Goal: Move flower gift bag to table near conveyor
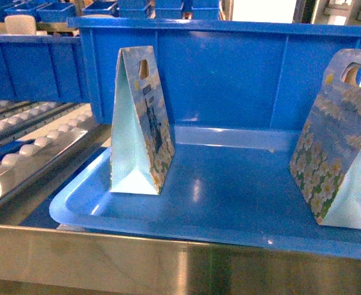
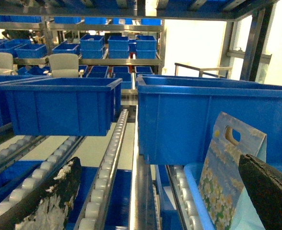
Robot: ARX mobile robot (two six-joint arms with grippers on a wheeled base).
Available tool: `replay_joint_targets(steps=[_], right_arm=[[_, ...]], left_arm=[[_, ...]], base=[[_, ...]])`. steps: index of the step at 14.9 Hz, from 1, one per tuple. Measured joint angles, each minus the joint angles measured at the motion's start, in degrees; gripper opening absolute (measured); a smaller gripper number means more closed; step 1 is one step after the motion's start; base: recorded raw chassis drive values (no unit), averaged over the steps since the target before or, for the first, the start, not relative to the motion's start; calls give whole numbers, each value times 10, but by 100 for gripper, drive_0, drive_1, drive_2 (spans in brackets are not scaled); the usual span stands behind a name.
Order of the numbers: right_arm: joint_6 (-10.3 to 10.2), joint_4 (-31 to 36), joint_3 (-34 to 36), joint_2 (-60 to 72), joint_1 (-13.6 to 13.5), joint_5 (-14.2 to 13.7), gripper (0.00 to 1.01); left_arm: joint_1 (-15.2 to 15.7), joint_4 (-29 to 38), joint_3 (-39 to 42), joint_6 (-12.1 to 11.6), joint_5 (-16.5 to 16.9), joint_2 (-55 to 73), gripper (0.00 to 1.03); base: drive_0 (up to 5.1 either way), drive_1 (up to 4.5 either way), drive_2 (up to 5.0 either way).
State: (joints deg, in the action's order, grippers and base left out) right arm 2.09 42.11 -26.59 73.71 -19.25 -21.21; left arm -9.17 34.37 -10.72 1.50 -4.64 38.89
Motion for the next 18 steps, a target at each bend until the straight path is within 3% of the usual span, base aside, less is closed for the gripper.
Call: replay_joint_targets(steps=[3, 8, 15, 18], right_arm=[[-26, -8, 0, 6, 1, 3, 98], [-45, -14, 1, 17, -11, 13, 98], [-35, 4, -22, 72, -9, 15, 98], [-35, 12, -26, 76, -9, 3, 98]], left_arm=[[0, 0, 0, 0, 1, 0, 98], [0, 0, 0, 0, 1, 0, 98], [0, 0, 0, 0, 1, 0, 98], [0, 0, 0, 0, 1, 0, 98]], base=[[0, 0, 0], [0, 0, 0], [0, 0, 0], [0, 0, 0]])
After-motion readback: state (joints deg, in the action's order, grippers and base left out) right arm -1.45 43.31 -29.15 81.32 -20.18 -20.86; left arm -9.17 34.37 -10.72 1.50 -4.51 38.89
